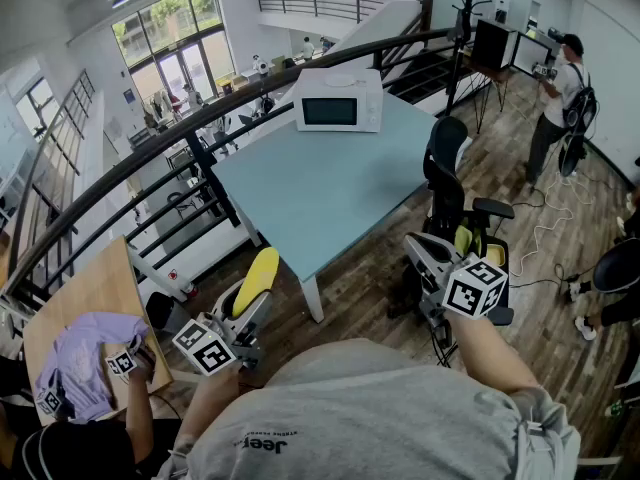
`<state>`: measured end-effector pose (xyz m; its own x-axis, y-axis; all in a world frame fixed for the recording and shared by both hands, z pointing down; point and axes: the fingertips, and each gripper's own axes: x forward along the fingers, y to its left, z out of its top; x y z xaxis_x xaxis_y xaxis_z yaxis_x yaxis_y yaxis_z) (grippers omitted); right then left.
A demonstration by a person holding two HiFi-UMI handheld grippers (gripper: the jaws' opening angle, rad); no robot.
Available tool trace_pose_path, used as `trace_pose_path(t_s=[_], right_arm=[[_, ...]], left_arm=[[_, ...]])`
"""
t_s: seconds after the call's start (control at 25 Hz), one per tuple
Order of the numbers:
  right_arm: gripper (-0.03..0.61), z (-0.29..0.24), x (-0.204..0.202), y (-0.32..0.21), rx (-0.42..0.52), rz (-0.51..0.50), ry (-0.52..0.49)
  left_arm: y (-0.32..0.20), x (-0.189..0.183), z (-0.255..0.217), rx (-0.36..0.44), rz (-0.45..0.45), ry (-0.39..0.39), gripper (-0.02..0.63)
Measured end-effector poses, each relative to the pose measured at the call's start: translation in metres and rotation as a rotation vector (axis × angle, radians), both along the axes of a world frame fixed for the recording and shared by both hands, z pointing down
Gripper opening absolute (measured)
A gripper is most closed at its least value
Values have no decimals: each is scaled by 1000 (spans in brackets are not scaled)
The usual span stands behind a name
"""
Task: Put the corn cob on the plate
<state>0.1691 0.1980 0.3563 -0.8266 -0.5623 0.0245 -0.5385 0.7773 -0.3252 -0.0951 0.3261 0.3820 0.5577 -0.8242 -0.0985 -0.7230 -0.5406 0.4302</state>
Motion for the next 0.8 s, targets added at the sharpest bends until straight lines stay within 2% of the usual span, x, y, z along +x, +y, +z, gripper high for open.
trace_pose_path(t_s=[0.8], right_arm=[[17,-10,44,3,-7,-55,-47]], left_arm=[[8,59,-4,-1,-31,-10,250]])
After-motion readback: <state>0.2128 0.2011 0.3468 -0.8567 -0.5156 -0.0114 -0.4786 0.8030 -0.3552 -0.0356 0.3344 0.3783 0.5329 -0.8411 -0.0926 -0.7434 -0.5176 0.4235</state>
